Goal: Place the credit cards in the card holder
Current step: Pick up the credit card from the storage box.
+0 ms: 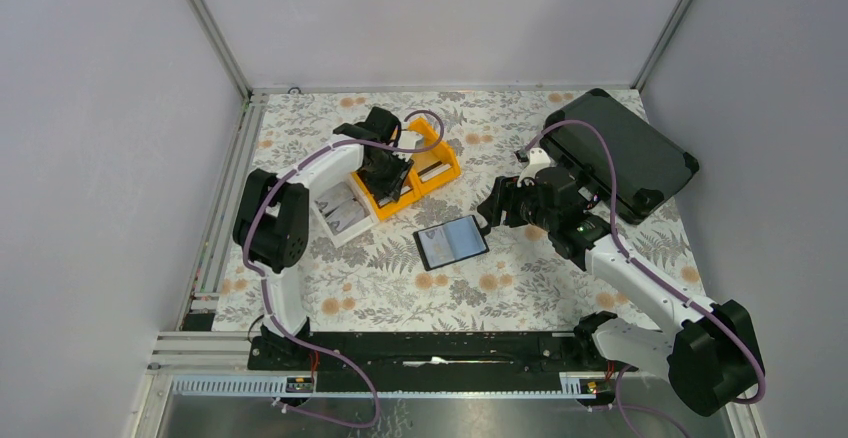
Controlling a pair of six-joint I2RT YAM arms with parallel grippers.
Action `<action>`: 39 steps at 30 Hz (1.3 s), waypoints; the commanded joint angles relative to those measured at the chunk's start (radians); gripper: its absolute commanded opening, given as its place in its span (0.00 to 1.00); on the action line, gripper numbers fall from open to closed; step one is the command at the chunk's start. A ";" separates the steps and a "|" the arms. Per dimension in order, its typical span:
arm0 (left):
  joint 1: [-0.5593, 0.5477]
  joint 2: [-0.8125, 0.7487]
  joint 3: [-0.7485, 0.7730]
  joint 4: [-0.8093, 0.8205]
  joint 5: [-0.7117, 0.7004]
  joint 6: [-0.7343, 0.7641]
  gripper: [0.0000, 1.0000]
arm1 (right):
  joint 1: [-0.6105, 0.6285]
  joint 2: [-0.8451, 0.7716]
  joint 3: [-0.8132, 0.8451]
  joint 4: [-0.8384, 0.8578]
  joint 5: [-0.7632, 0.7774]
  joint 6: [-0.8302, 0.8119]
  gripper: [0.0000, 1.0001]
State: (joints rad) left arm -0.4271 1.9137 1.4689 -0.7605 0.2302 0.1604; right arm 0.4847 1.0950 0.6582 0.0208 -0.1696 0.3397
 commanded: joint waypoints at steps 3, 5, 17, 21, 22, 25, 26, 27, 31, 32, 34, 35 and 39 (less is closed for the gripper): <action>-0.004 -0.063 -0.006 0.022 -0.025 0.006 0.27 | -0.006 -0.014 0.002 0.026 0.008 -0.015 0.69; -0.004 -0.066 -0.008 0.022 -0.025 0.007 0.25 | -0.006 -0.012 0.003 0.026 0.008 -0.015 0.69; -0.003 -0.065 0.012 -0.008 -0.028 0.006 0.14 | -0.005 -0.007 0.005 0.026 0.010 -0.016 0.69; -0.003 -0.073 0.016 -0.014 -0.054 -0.001 0.14 | -0.005 -0.009 0.005 0.026 0.010 -0.015 0.69; -0.002 -0.077 0.018 -0.014 -0.064 -0.006 0.14 | -0.006 -0.007 0.005 0.025 0.010 -0.015 0.69; -0.002 -0.078 0.026 -0.022 -0.077 -0.023 0.12 | -0.006 -0.006 0.006 0.025 0.010 -0.016 0.69; -0.002 -0.075 0.030 -0.029 -0.082 -0.032 0.10 | -0.006 -0.006 0.007 0.024 0.010 -0.015 0.69; -0.002 -0.070 0.035 -0.038 -0.085 -0.042 0.09 | -0.006 -0.007 0.006 0.024 0.010 -0.015 0.69; -0.002 -0.037 0.074 -0.088 -0.112 -0.080 0.03 | -0.006 -0.007 0.006 0.024 0.009 -0.015 0.69; -0.002 -0.033 0.084 -0.099 -0.121 -0.092 0.01 | -0.006 -0.006 0.006 0.024 0.008 -0.015 0.69; -0.002 -0.036 0.092 -0.107 -0.137 -0.111 0.00 | -0.006 -0.007 0.007 0.024 0.008 -0.015 0.69; -0.001 -0.041 0.093 -0.107 -0.140 -0.119 0.00 | -0.006 -0.006 0.007 0.025 0.008 -0.015 0.69; 0.014 -0.056 0.086 -0.106 -0.101 -0.150 0.05 | -0.006 -0.004 0.008 0.025 0.009 -0.013 0.69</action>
State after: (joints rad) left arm -0.4263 1.8984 1.5196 -0.8379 0.1246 0.0589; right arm 0.4843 1.0950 0.6582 0.0208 -0.1692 0.3397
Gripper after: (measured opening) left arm 0.184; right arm 0.689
